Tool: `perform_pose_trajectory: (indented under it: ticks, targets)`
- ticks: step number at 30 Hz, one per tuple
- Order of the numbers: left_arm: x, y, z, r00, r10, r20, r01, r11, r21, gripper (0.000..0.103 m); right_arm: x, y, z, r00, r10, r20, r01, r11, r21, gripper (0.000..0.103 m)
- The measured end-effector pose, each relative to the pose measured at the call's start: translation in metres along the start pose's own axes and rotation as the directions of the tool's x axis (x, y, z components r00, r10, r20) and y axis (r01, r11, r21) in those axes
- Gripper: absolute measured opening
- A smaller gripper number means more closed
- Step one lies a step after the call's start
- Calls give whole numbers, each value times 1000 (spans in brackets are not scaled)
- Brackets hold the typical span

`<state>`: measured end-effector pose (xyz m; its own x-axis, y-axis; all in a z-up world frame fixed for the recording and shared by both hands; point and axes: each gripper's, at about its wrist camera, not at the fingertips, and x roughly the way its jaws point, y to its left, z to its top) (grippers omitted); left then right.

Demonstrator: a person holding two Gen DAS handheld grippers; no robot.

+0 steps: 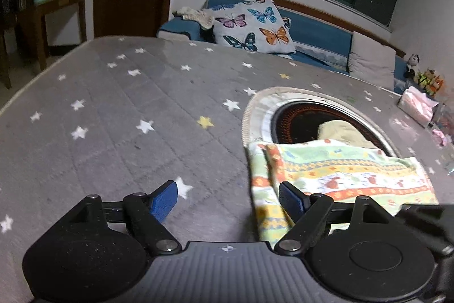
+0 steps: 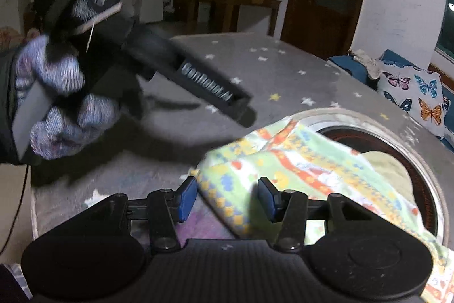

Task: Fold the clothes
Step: 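Grasp the folded shirt's side edge with the left gripper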

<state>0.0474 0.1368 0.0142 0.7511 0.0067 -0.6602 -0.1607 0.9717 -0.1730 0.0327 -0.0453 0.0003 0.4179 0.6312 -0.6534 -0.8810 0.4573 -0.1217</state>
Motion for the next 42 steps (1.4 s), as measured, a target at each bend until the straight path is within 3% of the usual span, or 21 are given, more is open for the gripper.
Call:
perform_pose_trajectory:
  ticks: [2,6,8,17,20,25,27,34,42]
  targets:
    - [0,0,-1,1000,-19,-12,19,999,-35,84,1,4,-1,1000,-15,0,15,1000,-17,46]
    - [3,-1,-2,997,-68,-38,63,993,-103,85,-3,0,0,1000,-16,12,16,1000,3,23]
    - [3,-3,-3,995,-84,-48,77,988,-136,85,-7,-2,2,1000,-10,28,9,1000,23,18]
    - [9,-4,-1,971,-224,-85,184,923,-337,83,-42,-16,6,994,-11,106,-1,994,105,13]
    - [13,-9,-1,955,-284,-92,231,898,-374,70,-50,-15,3,994,-4,113,-9,994,108,12]
    - [20,-15,-6,945,-309,-105,246,885,-394,27,-63,-13,-2,992,8,124,-22,994,112,11]
    - [21,-15,-9,948,-301,-106,238,887,-395,18,-65,-17,-7,992,-2,123,-14,992,127,10]
    - [22,-14,-13,952,-285,-108,226,899,-375,14,-75,-67,-34,986,-149,70,125,954,272,13]
    - [22,-18,-12,957,-267,-110,215,913,-347,14,-84,-125,-67,953,-302,-24,284,863,419,16]
